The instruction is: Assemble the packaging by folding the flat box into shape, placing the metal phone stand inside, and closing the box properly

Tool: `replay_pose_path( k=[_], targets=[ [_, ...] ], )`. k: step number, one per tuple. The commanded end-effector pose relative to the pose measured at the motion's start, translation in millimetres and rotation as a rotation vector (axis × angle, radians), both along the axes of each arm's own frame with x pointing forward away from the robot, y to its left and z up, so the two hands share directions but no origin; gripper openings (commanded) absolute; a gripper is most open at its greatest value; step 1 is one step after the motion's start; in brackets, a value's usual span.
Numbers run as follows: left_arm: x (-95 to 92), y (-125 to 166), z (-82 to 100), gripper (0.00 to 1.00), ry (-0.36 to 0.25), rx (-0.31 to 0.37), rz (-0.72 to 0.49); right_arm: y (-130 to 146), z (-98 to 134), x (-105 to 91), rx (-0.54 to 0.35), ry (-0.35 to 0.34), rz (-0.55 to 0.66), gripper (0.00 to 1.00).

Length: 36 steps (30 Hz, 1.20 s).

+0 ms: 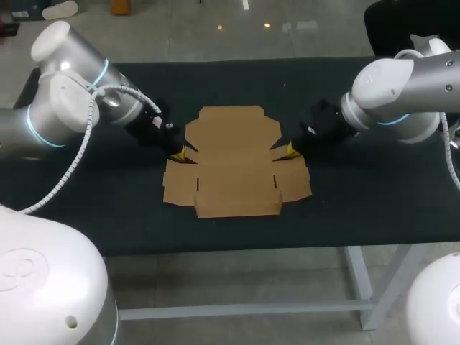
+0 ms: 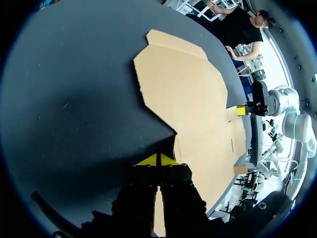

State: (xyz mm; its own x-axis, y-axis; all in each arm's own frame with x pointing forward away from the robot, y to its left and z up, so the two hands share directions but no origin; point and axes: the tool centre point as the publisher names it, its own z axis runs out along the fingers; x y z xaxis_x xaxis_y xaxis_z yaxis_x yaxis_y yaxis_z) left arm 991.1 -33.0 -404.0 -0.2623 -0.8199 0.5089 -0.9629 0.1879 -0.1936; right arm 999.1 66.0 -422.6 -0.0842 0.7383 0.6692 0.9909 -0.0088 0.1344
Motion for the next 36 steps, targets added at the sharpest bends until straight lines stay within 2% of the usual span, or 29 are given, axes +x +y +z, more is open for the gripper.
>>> replay_pose_path(
  k=[1, 7, 22, 29, 36],
  targets=[
    [0.9, -0.5, -1.4, 0.00, 0.006, 0.001, 0.000, 0.0, -7.1, 3.9, 0.005, 0.008, -0.001, 0.00],
    [1.3, -4.0, -0.2, 0.00, 0.005, 0.006, -0.007, 6.6, -6.3, 5.7, 0.016, 0.004, 0.011, 0.00],
    [-4.5, -13.7, 8.3, 0.00, -0.015, 0.030, -0.018, 20.5, 15.4, -1.8, -0.017, -0.054, 0.051, 0.00],
    [-6.6, -19.0, 9.1, 0.00, -0.046, 0.055, 0.009, 25.0, 17.2, -3.0, -0.018, -0.061, 0.057, 0.00],
    [-5.1, -21.0, 13.1, 0.00, -0.075, 0.088, 0.027, 29.8, 18.2, -4.0, -0.058, -0.065, 0.055, 0.00]
  ],
)
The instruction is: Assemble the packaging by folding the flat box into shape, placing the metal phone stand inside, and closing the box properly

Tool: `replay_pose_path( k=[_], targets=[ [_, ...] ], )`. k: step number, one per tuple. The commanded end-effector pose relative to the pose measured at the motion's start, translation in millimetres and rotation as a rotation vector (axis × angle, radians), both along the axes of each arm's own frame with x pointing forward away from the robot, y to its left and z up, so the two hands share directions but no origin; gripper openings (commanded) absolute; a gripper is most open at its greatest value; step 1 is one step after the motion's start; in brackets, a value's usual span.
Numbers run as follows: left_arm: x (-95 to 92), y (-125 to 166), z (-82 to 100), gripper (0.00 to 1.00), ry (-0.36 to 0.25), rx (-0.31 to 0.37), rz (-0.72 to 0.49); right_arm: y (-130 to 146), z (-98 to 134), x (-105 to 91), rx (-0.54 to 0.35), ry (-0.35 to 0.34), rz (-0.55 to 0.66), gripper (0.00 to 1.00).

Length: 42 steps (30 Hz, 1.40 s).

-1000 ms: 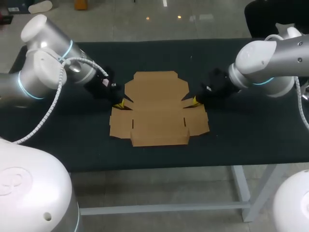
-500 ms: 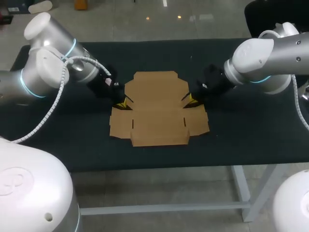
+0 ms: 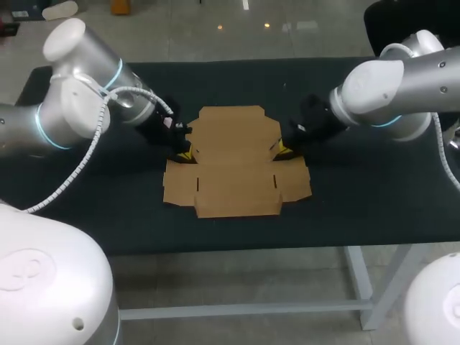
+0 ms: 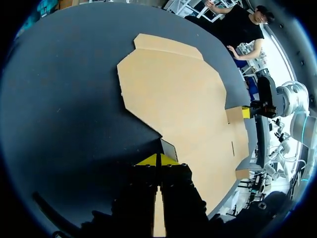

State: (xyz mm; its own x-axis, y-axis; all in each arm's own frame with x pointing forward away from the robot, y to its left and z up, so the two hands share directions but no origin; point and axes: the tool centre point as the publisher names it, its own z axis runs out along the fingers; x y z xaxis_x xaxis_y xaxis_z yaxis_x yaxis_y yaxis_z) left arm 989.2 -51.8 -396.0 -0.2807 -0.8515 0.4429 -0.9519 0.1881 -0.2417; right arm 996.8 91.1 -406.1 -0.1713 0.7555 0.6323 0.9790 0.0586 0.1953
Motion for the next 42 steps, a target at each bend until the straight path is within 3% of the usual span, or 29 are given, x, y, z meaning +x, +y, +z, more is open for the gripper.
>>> replay_pose_path(
  k=[1, 16, 42],
  targets=[
    [-3.7, -2.3, 7.0, 0.00, -0.017, 0.027, 0.011, 4.6, 1.9, -1.9, -0.027, -0.005, -0.010, 0.00],
    [-4.7, -10.3, 10.4, 0.00, -0.057, 0.068, 0.019, 11.5, 2.6, -3.6, -0.058, -0.007, -0.005, 0.00],
    [-4.7, -25.6, 8.8, 0.00, -0.055, 0.107, -0.014, 24.3, 2.0, -2.5, -0.141, -0.036, -0.017, 0.00]
  ],
)
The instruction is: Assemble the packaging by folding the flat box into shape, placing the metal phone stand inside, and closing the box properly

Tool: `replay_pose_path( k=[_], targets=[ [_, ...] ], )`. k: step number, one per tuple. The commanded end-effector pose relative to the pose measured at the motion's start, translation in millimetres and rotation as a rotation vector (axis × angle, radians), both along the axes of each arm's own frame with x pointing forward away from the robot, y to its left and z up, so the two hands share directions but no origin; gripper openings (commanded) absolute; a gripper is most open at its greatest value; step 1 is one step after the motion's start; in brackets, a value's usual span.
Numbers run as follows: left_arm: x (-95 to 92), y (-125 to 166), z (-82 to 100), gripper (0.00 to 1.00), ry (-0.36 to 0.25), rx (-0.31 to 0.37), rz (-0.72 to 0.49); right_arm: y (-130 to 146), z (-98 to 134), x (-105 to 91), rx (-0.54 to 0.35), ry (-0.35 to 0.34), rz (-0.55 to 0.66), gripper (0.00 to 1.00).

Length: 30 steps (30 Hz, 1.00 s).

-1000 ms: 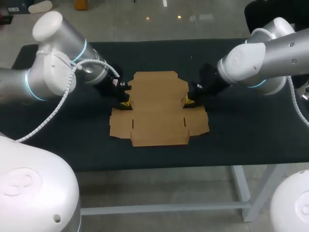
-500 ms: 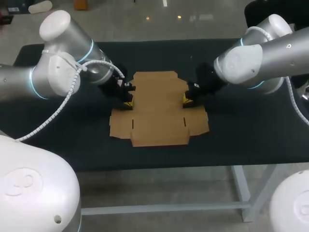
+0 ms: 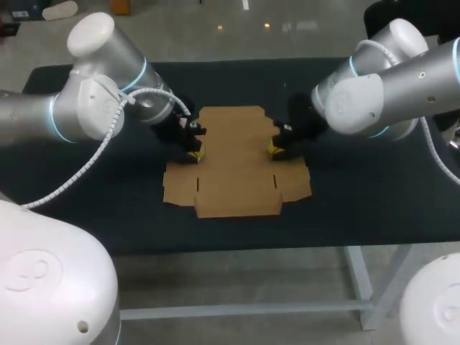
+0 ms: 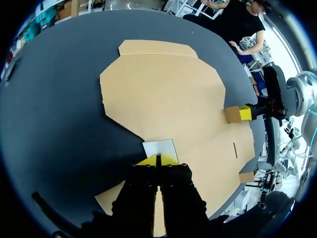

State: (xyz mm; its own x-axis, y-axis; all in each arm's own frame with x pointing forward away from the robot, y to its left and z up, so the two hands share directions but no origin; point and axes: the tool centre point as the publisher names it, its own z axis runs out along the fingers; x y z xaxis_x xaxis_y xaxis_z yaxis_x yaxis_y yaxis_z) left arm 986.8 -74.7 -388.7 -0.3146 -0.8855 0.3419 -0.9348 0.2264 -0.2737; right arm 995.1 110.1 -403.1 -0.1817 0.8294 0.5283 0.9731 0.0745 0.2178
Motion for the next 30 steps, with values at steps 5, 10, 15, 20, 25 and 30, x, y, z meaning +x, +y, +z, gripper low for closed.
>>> replay_pose_path(
  k=[5, 10, 15, 20, 25, 30],
  targets=[
    [-3.3, -4.9, -0.5, 0.00, 0.006, 0.012, -0.008, 8.6, -2.0, 0.2, -0.041, -0.009, -0.008, 0.00],
    [-4.3, -5.6, -1.2, 0.00, 0.008, 0.010, -0.011, 10.1, -2.4, 2.5, -0.051, -0.013, -0.007, 0.00],
    [-3.8, -6.2, -3.2, 0.00, 0.008, 0.016, -0.008, 10.5, -2.8, 5.6, -0.058, -0.015, -0.004, 0.00],
    [-0.8, -7.4, -5.4, 0.00, 0.000, 0.025, -0.004, 11.5, -5.6, 6.6, -0.067, -0.014, 0.000, 0.00],
    [3.5, -8.8, -5.6, 0.00, -0.010, 0.022, -0.010, 10.4, -8.9, 6.7, -0.073, -0.009, -0.004, 0.00],
    [5.2, -13.4, -8.0, 0.00, -0.011, 0.025, -0.025, 9.5, -11.2, 7.7, -0.080, -0.004, -0.008, 0.00]
  ],
)
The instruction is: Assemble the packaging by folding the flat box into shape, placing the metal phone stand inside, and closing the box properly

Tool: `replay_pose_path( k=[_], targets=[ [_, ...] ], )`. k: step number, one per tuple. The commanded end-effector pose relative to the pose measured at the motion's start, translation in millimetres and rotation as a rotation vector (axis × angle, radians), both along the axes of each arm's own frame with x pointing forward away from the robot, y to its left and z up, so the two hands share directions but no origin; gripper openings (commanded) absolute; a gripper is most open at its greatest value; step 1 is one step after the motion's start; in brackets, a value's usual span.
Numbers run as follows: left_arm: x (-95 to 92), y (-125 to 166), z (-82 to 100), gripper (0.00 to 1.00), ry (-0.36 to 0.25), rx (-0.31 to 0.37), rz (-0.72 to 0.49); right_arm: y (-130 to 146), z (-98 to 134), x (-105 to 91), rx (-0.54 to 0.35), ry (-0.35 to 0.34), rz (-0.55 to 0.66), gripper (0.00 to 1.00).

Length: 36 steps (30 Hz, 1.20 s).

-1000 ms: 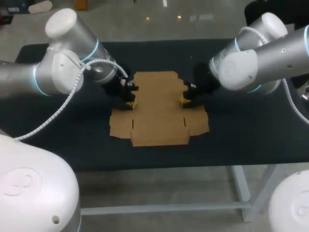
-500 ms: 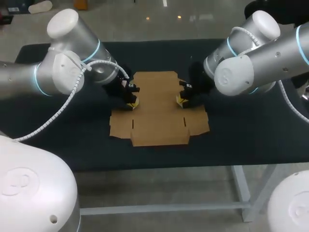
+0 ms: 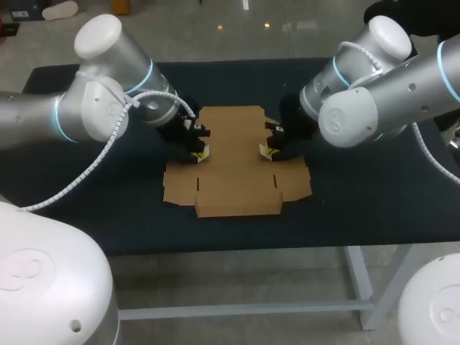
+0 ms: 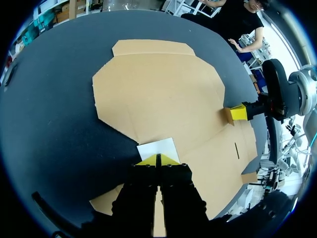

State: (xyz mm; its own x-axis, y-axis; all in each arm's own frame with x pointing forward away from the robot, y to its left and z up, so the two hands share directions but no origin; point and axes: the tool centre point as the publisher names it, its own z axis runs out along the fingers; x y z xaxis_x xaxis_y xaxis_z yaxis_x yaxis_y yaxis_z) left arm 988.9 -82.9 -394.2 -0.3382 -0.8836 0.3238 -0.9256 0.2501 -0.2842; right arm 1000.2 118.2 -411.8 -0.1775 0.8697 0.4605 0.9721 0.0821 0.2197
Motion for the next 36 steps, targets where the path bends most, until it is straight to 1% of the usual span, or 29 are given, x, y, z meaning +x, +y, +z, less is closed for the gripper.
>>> replay_pose_path(
  k=[1, 9, 13, 19, 23, 31, 36],
  targets=[
    [2.9, -5.7, -2.7, 0.00, 0.005, 0.010, -0.006, 1.9, -2.8, 3.1, -0.003, 0.005, 0.002, 0.00],
    [1.6, -8.6, -4.9, 0.00, 0.005, 0.016, -0.018, 6.3, -7.7, 5.8, -0.026, 0.014, 0.009, 0.00],
    [2.8, -12.3, -9.3, 0.00, 0.011, 0.034, -0.027, 9.9, -11.7, 6.2, -0.032, 0.025, 0.021, 0.00],
    [5.5, -16.0, -18.0, 0.00, 0.036, 0.049, -0.034, 12.7, -18.0, 6.0, -0.059, 0.046, 0.028, 0.00],
    [5.3, -15.6, -19.7, 0.00, 0.042, 0.051, -0.032, 11.7, -20.1, 4.6, -0.065, 0.053, 0.026, 0.00],
    [1.8, -10.5, -11.8, 0.00, 0.045, 0.053, -0.024, 6.6, -8.0, -0.3, -0.067, 0.045, 0.016, 0.00],
    [-1.7, -6.2, -3.7, 0.00, 0.027, 0.058, -0.009, 3.0, 3.0, -4.0, -0.064, 0.022, 0.009, 0.00]
  ],
)
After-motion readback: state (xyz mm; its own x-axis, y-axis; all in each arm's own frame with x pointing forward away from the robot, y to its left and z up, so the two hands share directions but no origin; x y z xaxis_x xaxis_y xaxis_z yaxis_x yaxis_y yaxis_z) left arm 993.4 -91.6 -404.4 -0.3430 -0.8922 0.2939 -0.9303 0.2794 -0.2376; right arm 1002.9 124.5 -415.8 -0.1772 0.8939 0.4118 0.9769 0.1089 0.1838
